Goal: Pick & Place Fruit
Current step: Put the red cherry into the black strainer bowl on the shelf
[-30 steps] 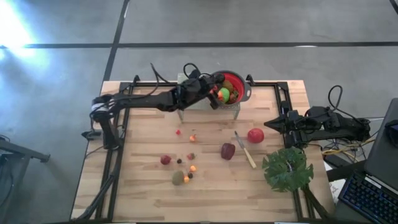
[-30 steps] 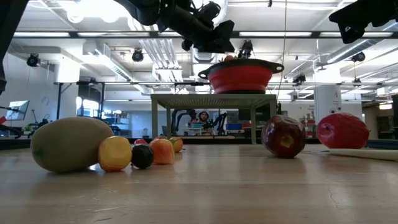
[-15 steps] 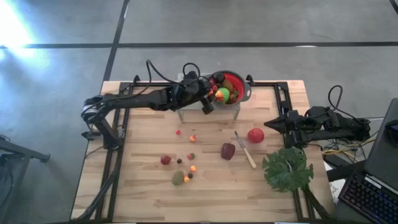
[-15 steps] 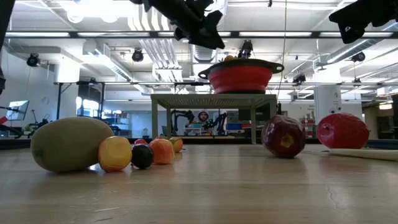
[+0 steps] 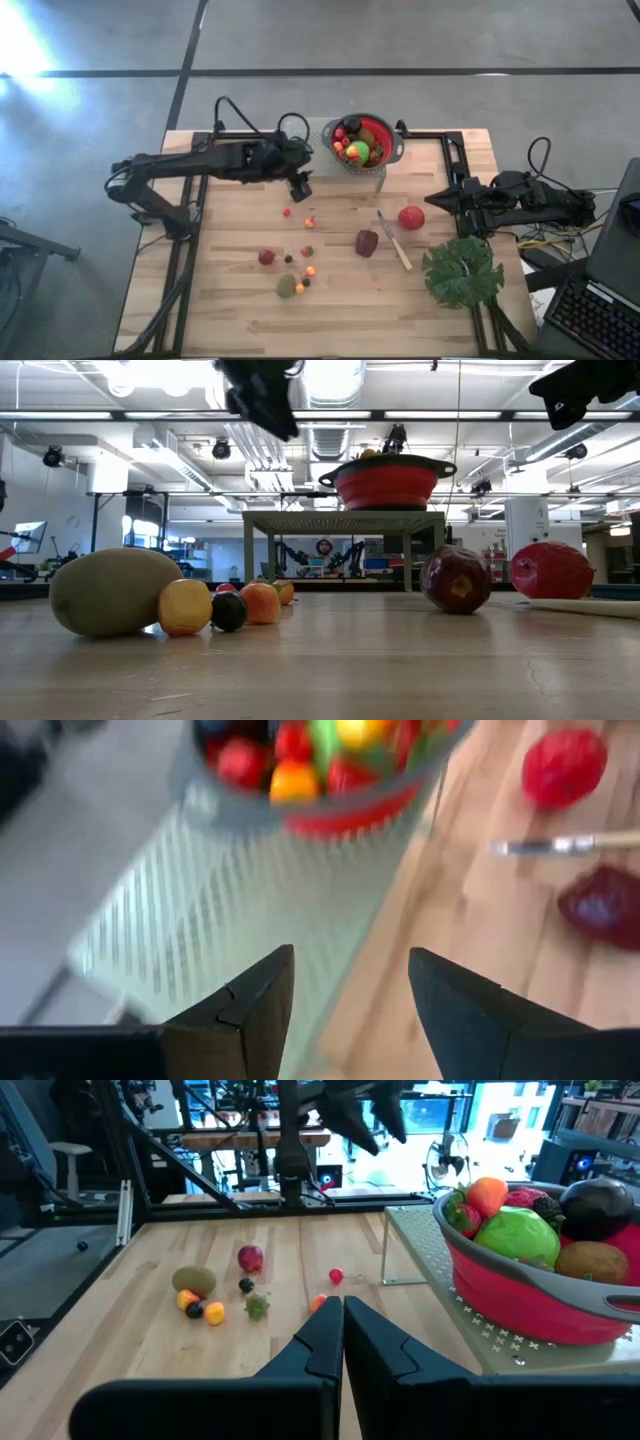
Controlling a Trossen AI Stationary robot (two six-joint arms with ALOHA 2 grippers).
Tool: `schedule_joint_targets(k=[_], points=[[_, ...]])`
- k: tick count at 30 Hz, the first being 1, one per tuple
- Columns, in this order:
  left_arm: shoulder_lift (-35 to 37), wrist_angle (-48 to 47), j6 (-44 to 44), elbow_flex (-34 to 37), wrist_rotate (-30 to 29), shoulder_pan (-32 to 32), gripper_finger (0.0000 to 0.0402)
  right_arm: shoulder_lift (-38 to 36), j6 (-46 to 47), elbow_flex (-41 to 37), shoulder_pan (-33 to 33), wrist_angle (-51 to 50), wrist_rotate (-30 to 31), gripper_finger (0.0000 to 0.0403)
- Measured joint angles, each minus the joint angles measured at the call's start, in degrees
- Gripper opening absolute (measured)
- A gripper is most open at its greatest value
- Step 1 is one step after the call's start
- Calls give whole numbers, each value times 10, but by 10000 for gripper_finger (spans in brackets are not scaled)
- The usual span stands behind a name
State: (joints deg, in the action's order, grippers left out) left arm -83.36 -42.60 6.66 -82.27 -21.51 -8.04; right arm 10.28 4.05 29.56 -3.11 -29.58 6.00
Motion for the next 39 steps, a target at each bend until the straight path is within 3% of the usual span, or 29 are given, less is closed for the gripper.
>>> schedule_joint_targets(k=[8, 19, 25, 33, 39], points=[[24, -178, 226, 19, 0, 15, 204, 0, 0, 0, 0, 0, 0, 8], [23, -183, 513, 114, 30, 18, 204, 0, 0, 0, 0, 0, 0, 8], [22, -142, 545, 178, 48, 18, 204, 0, 0, 0, 0, 0, 0, 8], [20, 51, 518, 281, 91, 18, 204, 0, 0, 0, 0, 0, 0, 8], [20, 120, 516, 328, 90, 18, 204, 0, 0, 0, 0, 0, 0, 8]])
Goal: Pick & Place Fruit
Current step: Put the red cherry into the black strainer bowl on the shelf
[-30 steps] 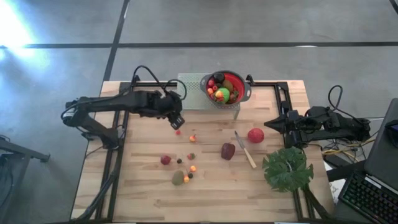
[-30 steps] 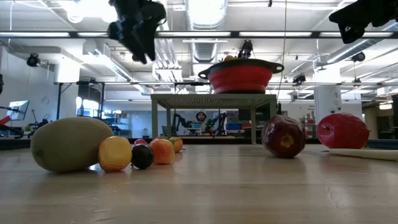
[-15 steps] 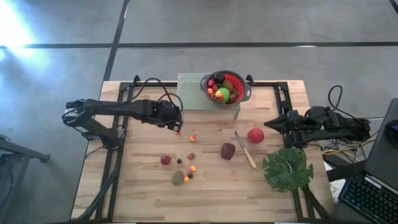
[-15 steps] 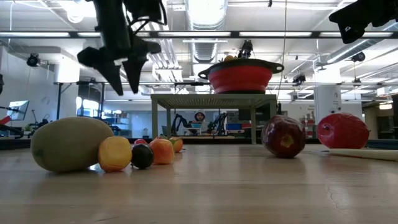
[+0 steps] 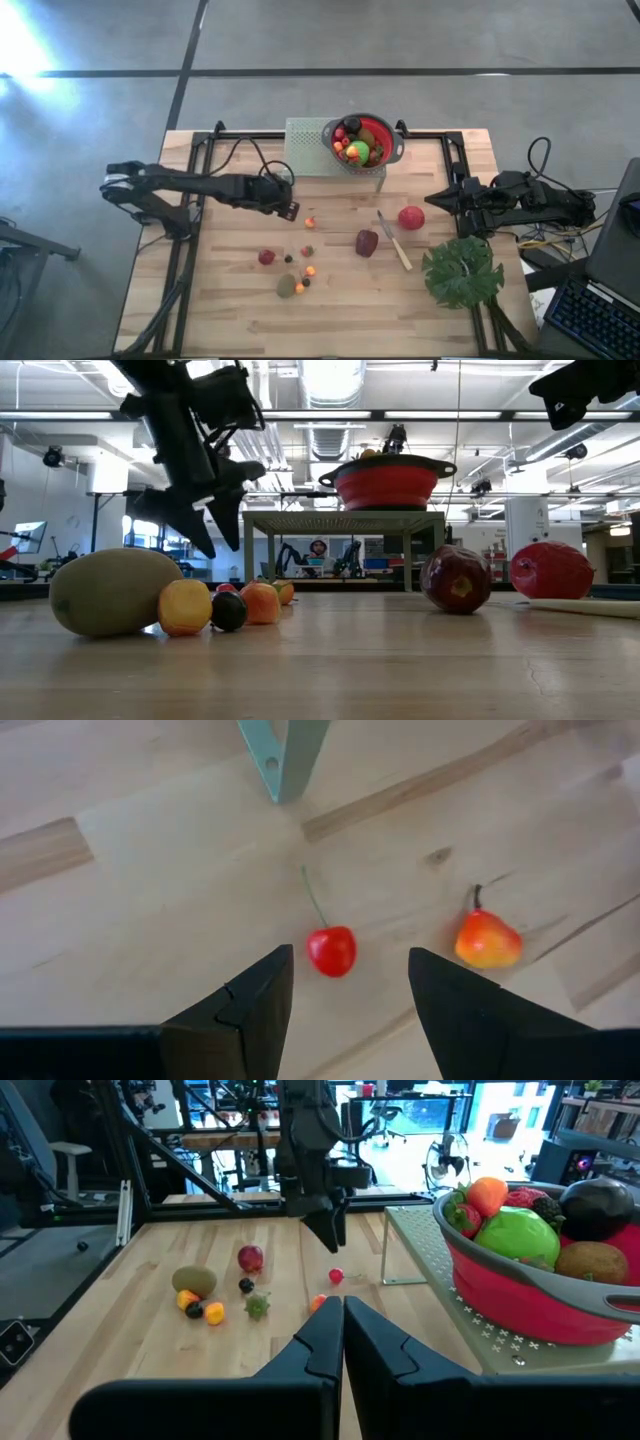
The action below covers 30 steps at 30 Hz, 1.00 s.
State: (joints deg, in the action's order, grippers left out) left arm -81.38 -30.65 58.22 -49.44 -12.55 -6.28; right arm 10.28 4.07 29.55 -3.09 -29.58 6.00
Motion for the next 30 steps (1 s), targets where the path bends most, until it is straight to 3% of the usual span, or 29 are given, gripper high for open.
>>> schedule_joint_targets(k=[10, 23, 30], points=[[-5, 103, -16, 54, -12, 0, 204, 0, 0, 0, 0, 0, 0, 8], [-90, 141, -26, 57, -1, 0, 204, 0, 0, 0, 0, 0, 0, 8], [-97, 142, -27, 56, -6, 1, 204, 0, 0, 0, 0, 0, 0, 8]])
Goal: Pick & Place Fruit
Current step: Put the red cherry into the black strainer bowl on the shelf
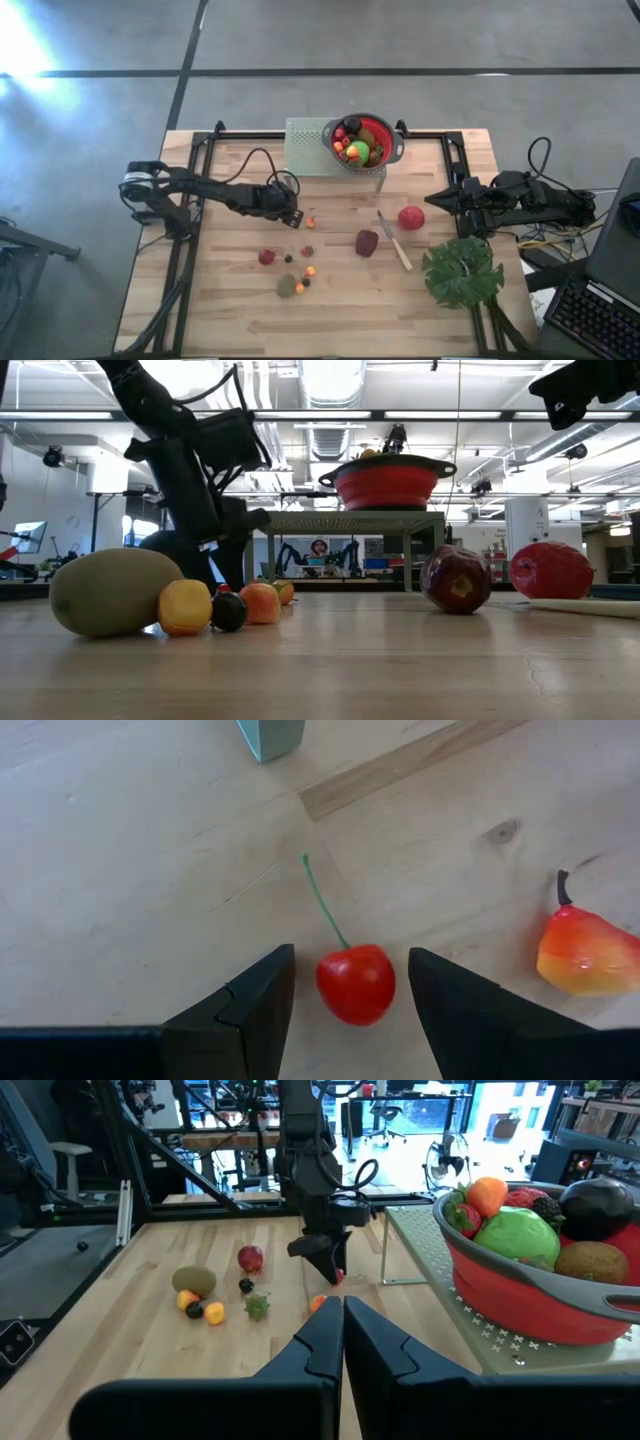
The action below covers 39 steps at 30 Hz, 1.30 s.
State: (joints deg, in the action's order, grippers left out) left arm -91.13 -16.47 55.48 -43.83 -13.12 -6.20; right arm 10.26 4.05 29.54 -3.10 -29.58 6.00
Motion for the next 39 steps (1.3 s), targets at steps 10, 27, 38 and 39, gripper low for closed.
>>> schedule_joint_targets(k=[10, 27, 38, 39], points=[[1, -2, 0, 1, -3, 0, 172, 0, 0, 0, 0, 0, 0, 8], [2, -1, -8, 1, 9, -1, 136, 0, 0, 0, 0, 0, 0, 8], [32, -4, -30, 2, 84, 5, 121, 0, 0, 0, 0, 0, 0, 8], [39, -3, -32, 1, 84, 7, 124, 0, 0, 0, 0, 0, 0, 8]])
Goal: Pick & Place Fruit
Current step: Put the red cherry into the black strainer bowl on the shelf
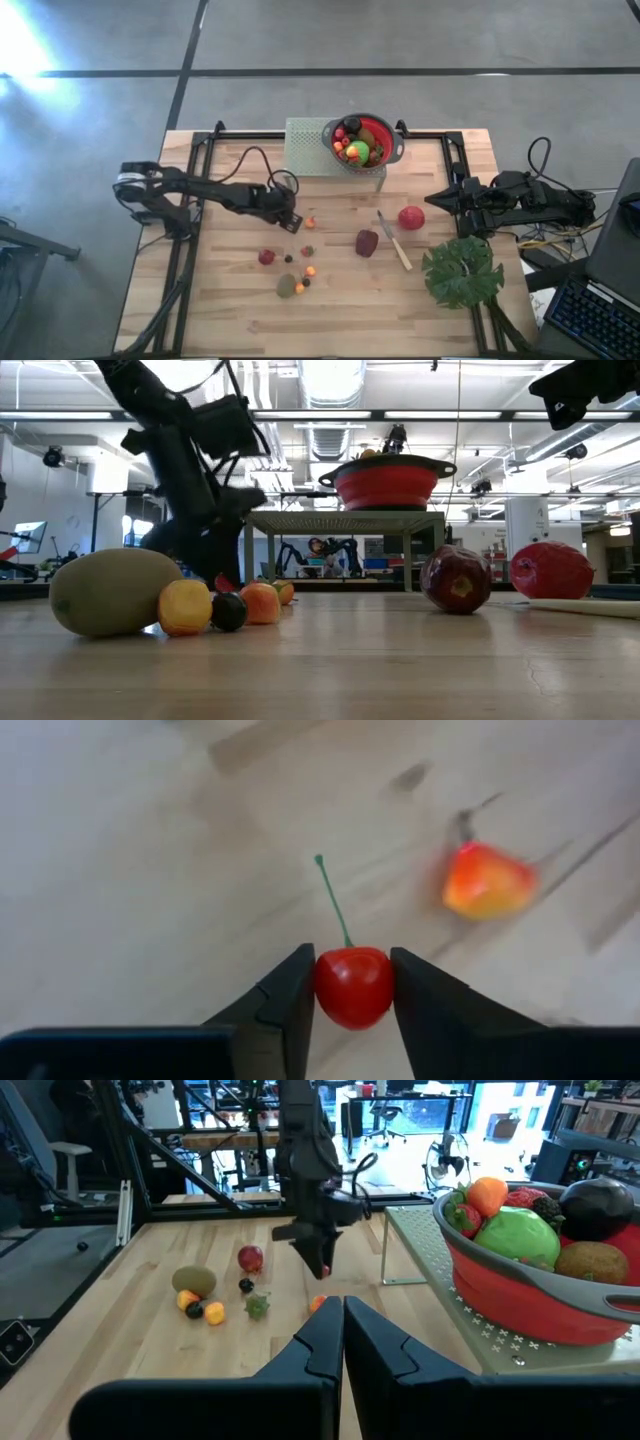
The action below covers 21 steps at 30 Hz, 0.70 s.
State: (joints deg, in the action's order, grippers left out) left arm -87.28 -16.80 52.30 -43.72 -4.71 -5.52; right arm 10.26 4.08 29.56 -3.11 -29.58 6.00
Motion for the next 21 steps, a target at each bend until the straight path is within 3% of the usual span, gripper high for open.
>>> schedule_joint_targets(k=[9, 21], points=[[72, 53, -21, -2, -3, 34, 123, 0, 0, 0, 0, 0, 0, 8], [88, 377, -152, -2, -5, 38, 133, 0, 0, 0, 0, 0, 0, 8]])
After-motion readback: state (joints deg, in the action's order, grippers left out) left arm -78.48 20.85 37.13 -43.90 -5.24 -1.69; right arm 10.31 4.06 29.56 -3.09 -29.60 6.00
